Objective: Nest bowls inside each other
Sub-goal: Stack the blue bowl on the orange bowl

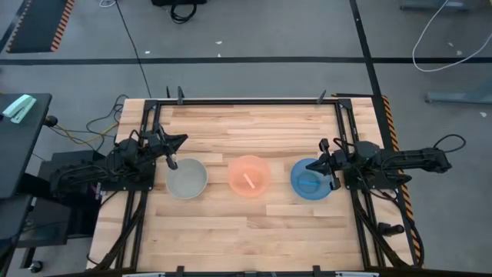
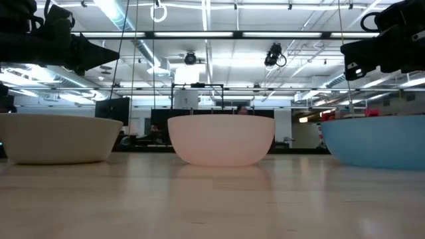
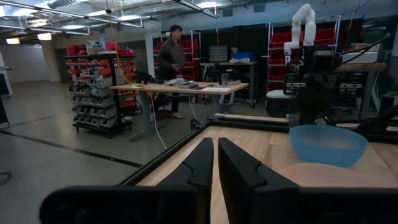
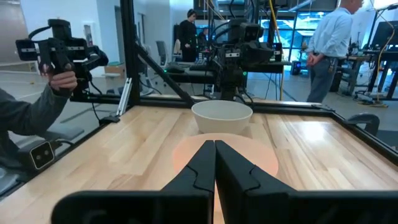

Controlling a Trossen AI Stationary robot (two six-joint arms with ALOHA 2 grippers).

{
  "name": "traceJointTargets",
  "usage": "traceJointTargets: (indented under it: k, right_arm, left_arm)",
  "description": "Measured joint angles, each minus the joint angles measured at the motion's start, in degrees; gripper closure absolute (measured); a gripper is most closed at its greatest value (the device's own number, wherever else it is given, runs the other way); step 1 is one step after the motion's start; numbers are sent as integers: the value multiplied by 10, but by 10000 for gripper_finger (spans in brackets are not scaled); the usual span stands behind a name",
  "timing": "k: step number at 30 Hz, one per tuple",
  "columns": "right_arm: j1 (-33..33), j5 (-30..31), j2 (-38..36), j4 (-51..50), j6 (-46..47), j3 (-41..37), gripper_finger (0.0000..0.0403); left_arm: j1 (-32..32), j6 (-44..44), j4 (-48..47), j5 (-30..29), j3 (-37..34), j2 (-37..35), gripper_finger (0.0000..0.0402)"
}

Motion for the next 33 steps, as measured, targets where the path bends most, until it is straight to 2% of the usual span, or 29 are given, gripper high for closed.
traceJointTargets:
  k: [6,12,15,19,22,25,29,33]
  right_arm:
    - [0,12,0,25,26,0,388]
    - [0,102,0,114,145,0,388]
    - [0,144,0,144,167,10,388]
    - [0,152,0,125,176,57,388]
    - [0,167,2,45,226,111,389]
    - [0,232,16,-105,297,183,391]
    - [0,308,64,-310,384,278,391]
    - [0,322,137,-458,467,359,391]
  left_arm:
    - [0,0,0,0,0,0,377]
    - [0,0,-1,0,0,0,383]
    - [0,0,-1,0,0,0,381]
    - [0,0,-1,0,0,0,375]
    - [0,-1,-1,0,0,0,372]
    - [0,-1,-1,0,0,0,370]
    - [0,-1,-1,0,0,0,374]
    - [0,-1,-1,0,0,0,380]
